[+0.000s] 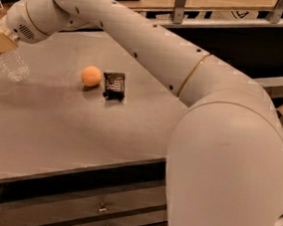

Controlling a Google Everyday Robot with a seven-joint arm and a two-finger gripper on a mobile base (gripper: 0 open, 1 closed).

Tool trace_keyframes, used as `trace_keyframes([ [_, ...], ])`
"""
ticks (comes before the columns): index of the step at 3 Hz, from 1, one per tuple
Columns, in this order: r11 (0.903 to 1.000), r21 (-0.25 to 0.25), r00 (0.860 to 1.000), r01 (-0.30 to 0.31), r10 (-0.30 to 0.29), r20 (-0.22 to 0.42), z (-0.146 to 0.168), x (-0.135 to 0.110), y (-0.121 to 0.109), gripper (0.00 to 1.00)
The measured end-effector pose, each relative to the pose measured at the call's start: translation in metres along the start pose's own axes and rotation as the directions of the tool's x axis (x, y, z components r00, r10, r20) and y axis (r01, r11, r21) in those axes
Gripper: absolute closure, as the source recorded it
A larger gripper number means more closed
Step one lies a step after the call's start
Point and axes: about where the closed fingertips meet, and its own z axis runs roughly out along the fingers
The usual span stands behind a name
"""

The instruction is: Pick water bottle

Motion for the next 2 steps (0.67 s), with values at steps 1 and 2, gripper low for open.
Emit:
trace_keyframes([
  [1, 0.9986, -0.007, 0.983, 0.052, -0.05, 0.177, -0.028, -0.057, 0.003, 1.0],
  [2, 0.9946, -0.002, 0.965, 0.104, -0.101, 0.241, -0.052, -0.097, 0.01, 1.0],
])
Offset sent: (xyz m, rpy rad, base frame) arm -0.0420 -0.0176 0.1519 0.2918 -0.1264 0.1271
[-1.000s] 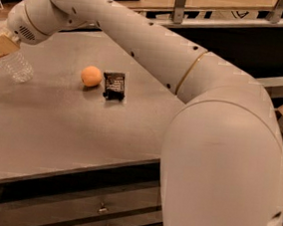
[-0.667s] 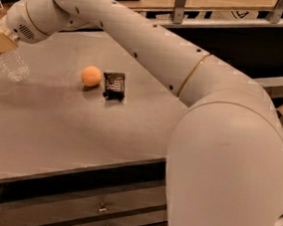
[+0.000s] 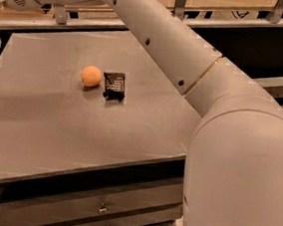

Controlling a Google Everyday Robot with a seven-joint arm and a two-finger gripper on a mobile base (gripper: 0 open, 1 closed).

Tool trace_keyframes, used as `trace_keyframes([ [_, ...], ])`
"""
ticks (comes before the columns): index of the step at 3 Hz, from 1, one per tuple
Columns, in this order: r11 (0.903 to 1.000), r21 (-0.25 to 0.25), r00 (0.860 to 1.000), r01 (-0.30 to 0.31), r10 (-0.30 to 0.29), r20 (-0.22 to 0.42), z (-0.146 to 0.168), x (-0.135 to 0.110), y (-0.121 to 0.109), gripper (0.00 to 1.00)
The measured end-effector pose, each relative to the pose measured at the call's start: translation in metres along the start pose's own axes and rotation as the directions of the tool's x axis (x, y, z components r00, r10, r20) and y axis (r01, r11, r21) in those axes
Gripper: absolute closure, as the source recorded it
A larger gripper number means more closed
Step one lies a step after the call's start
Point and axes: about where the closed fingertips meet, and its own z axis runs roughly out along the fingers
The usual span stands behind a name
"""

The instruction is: Pick water bottle

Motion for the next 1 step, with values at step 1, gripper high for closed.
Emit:
trace_keyframes([
  [1, 1.0, 0.0, 1.0, 0.0, 0.0, 0.0, 0.0001, 0.0, 0.0001, 1.0],
])
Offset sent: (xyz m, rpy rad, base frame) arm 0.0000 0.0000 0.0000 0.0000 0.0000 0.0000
